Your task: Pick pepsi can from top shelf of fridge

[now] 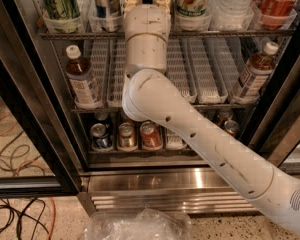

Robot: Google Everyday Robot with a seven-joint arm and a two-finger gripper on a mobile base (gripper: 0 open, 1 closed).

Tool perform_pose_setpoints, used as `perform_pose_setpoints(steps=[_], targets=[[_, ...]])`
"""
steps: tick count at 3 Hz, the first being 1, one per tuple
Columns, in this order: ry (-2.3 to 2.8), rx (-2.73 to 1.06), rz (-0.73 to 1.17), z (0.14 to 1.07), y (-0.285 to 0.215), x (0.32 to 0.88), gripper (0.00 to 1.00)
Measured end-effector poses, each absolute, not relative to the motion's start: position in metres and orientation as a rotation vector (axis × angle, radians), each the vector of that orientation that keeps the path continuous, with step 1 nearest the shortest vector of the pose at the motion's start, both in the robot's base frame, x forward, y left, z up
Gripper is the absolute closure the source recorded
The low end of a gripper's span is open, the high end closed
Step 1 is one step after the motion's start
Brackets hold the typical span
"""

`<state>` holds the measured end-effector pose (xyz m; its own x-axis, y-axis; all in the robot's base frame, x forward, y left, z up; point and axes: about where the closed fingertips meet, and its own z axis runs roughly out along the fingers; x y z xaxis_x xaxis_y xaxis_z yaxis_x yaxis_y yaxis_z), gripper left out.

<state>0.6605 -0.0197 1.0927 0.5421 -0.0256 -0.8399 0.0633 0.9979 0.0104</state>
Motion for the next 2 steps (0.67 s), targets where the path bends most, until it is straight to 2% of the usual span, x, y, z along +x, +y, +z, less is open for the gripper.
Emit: perform_pose_setpoints(steps=[2], targets=[[0.925,0.023,-0.045,1.106,-0.0187,0.654,1.0]])
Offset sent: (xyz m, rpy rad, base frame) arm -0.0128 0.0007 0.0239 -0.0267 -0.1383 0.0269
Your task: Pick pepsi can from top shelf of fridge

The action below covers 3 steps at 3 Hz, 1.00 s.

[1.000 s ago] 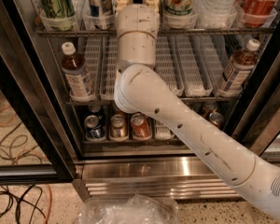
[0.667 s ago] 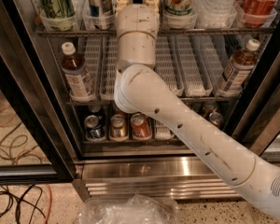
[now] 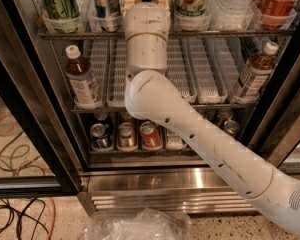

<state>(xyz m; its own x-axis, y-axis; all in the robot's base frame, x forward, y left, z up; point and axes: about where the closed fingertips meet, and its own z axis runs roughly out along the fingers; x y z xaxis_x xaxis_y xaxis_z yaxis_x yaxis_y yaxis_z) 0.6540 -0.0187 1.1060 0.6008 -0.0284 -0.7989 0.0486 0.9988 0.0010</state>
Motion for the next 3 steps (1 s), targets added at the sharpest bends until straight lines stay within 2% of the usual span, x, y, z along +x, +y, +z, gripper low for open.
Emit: perform_pose_setpoints(steps=[3], targets=[[0.759,0.036,-0.044,1.1225,-0.0291,0.6455,1.0]])
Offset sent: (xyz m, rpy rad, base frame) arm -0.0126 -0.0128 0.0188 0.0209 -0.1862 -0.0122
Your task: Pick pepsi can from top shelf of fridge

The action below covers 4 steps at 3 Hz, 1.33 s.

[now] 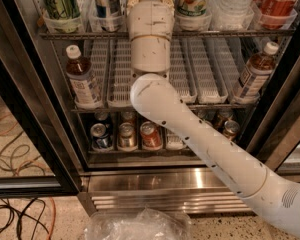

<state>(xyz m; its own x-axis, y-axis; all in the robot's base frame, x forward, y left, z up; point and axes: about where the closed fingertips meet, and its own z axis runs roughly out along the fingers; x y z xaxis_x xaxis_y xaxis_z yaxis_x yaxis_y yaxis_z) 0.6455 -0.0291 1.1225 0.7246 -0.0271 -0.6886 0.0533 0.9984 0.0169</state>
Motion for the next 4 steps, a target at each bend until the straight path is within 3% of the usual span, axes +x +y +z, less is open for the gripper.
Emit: perform_pose_setpoints(steps=[2,4], targets=[[0.646,-0.021,-0.042,1.15,-0.02,0.629,1.0],[0.663,-0.082,-0.1,1.118,-0.025,0.621,1.0]])
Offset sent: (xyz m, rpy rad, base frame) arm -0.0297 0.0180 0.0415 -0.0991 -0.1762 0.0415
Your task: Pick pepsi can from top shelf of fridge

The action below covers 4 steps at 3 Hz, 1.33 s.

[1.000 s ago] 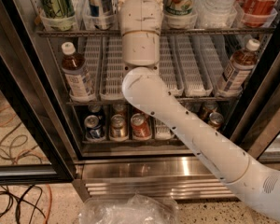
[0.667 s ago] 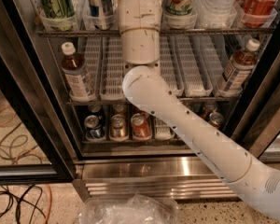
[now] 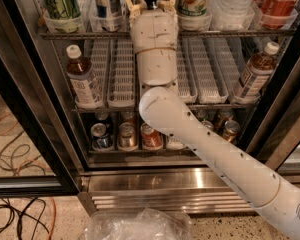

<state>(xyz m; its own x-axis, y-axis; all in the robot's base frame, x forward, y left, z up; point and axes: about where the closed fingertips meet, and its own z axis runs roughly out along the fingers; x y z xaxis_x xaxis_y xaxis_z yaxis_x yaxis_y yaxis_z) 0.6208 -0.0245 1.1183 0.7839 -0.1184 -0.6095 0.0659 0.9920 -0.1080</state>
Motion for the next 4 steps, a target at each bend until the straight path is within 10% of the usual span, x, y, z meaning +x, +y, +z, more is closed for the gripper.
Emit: perform_pose_setpoints(steps=[4], targets=[[0.617,-0.115,-0.145,1.0969,-0.0333,0.6204,1.0]])
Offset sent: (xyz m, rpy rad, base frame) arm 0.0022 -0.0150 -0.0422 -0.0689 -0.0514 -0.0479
